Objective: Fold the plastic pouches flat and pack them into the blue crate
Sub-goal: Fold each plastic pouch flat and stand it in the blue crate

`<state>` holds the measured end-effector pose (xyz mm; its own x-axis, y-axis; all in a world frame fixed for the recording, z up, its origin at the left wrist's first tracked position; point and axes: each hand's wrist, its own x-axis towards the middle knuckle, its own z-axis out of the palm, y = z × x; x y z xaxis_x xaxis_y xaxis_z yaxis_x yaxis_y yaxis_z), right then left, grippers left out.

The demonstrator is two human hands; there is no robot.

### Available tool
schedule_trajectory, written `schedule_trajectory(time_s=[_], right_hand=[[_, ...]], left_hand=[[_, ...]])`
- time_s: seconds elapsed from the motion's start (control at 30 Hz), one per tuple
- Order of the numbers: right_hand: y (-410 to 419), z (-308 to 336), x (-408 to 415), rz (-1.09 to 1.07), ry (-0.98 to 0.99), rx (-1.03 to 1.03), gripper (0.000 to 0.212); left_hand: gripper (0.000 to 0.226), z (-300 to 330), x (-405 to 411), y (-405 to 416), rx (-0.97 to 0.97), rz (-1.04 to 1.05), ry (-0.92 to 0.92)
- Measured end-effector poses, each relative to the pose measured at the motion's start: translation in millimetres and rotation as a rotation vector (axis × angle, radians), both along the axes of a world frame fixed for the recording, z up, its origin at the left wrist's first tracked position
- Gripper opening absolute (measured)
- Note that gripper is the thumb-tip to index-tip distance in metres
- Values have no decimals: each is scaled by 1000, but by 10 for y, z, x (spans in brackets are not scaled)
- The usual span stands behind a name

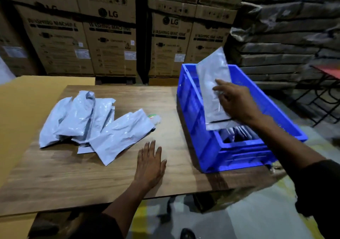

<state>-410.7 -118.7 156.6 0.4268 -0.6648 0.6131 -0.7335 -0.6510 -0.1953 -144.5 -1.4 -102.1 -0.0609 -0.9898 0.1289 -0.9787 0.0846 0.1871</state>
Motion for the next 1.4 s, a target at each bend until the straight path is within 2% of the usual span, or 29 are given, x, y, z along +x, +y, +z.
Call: schedule_trajectory(time_s=[0.1,0.23,0.37,0.47,0.63,0.7,0.77,0.9,1.0,1.13,1.27,1.4], right_hand=[[-296,171,-464,-70,63,-7,33],[-582,200,-931,-194,280,42,40],[-795,-91,-1290,-331,580,211,39],[-890,-295,-1439,-374,710,270,33],[-1005,-552,-1566,-392,788,351,20],[-998,-574,-1532,-424,771,420,22],[-963,-573,-1467,-446,749,406,22],[-870,-452,-1153,-419,557,237,21],[-767,-262,-622,-290,411,193,21],[-507,-103,387,-99,348,188,22],[-176,-351,1308,125,424,308,31],[114,-891,1744,178,563,448,36]], left_hand=[[58,-18,-160,-91,26,-8,-5],[60,-66,-274,-169,15,24,-4],[59,-81,-307,-191,-13,63,-2],[58,-92,-315,-203,-15,76,-17],[58,-100,-319,-195,-13,87,-21],[59,-103,-316,-197,-6,90,-20],[59,-101,-313,-200,5,91,-19],[56,-36,-241,-184,-37,82,-38],[55,28,-49,-145,-76,120,-97],[52,79,250,-29,-162,163,-145],[87,203,591,50,-164,273,-198],[110,168,1009,3,-122,321,-212]])
